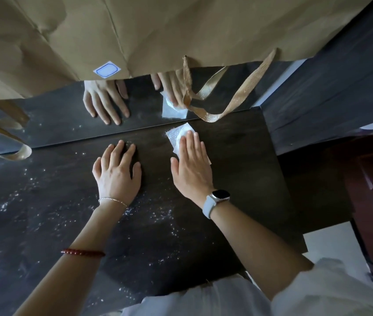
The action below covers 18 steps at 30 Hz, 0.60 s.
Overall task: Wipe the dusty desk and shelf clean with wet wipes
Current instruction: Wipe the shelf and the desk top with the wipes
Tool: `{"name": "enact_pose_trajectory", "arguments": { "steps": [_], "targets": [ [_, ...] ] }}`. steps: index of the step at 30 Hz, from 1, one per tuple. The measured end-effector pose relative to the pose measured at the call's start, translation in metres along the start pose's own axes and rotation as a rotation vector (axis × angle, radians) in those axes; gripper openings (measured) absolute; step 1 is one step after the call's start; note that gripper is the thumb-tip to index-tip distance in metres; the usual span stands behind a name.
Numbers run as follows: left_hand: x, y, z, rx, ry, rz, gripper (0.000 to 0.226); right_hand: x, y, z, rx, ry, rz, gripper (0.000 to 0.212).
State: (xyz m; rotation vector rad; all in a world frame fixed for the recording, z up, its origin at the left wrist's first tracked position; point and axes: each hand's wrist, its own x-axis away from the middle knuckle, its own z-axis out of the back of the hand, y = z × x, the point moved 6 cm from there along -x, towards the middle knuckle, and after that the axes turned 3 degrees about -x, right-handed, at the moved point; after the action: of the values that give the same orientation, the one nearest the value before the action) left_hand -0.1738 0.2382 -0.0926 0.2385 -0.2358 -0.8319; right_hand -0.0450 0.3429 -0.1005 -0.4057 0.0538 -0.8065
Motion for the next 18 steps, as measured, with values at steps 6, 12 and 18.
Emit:
{"name": "enact_pose_trajectory", "arguments": {
  "steps": [6,12,18],
  "targets": [
    [0.001,-0.011,0.018,0.15,0.096,0.007,0.042,-0.025,0.03,0.017,-0.015,0.123,-0.195,0.052],
    [0.026,-0.066,0.046,0.133,0.218,0.234,0.04,-0.023,-0.095,-0.035,-0.06,-0.091,0.26,0.058],
    [0.059,-0.098,0.051,0.078,0.189,0.345,0.043,-0.011,-0.11,-0.046,0.135,-0.267,0.606,0.053]
  ]
}}
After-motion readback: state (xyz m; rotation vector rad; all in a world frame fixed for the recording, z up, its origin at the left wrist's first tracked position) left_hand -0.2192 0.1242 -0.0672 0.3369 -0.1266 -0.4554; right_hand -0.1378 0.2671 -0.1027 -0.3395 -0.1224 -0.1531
